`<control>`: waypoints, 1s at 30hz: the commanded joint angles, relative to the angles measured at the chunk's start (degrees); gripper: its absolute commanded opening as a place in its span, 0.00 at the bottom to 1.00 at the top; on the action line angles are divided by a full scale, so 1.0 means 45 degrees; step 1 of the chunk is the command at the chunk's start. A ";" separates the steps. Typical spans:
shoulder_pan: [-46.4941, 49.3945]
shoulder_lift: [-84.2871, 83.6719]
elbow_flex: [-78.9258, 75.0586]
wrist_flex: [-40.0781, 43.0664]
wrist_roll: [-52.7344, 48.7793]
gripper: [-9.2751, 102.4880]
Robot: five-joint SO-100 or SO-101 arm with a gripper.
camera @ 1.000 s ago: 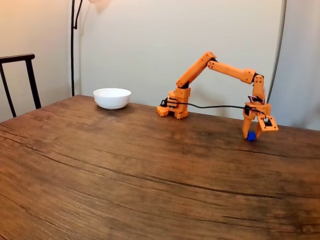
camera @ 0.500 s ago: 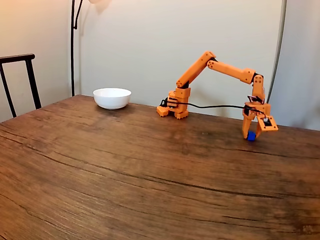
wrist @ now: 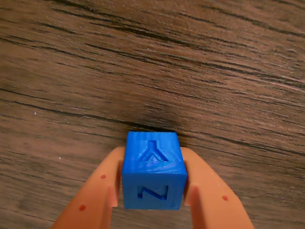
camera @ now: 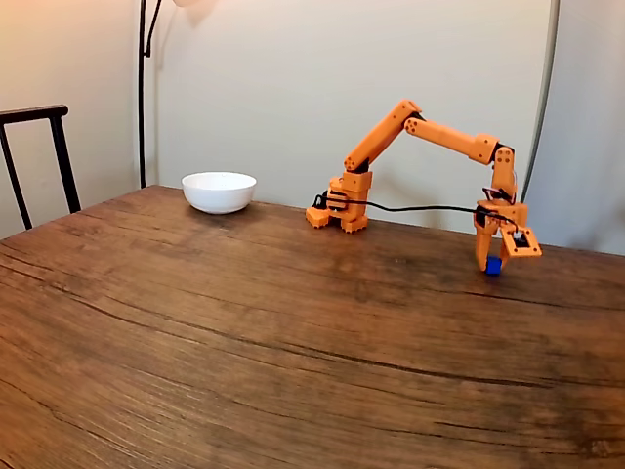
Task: Grasp the cube and drop it in the bowl
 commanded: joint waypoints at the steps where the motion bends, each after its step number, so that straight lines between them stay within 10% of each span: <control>1: 0.0020 -0.0039 0.0234 0.0020 0.0059 0.16; 16: 0.2227 0.1133 -0.5000 0.6445 0.3828 0.16; 30: 0.4707 0.1348 -0.7910 0.6973 0.6836 0.16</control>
